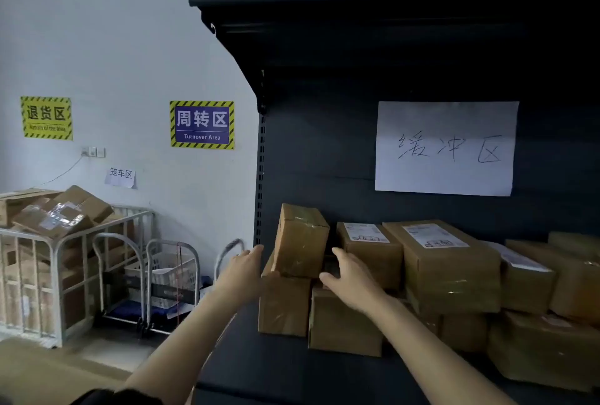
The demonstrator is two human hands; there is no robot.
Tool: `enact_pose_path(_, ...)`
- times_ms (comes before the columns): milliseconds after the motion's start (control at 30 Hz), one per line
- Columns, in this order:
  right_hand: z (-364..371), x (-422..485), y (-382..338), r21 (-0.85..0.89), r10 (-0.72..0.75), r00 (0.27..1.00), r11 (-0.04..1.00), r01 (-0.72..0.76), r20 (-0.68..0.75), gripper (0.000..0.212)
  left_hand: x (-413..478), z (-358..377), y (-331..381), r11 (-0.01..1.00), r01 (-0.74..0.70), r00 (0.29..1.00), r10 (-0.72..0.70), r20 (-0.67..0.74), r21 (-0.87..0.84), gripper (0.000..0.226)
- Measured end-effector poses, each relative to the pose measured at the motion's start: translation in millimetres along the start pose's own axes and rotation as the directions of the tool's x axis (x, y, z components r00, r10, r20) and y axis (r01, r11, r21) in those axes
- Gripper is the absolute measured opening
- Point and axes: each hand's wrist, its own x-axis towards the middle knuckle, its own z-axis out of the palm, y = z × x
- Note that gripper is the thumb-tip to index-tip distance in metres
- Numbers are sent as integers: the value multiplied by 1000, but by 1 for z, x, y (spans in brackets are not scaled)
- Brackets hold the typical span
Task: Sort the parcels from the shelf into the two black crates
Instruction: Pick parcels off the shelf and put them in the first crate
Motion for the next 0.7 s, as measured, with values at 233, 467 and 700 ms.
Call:
enact_pose_path(233, 8, 39, -5, 224, 78, 996, 971, -84, 33, 50, 50, -1, 24, 815, 154, 986, -167, 29, -559, 72)
enact_pose_path(467, 19, 24, -7, 416, -131, 991, 902, 120, -3, 62, 36, 0, 33, 218, 245, 945, -272, 183, -945, 65)
enact_pose_path(700, 25, -11, -14, 328, -379, 880, 825, 461, -285, 40, -17, 26, 3, -215, 228, 964, -89, 252, -950, 37)
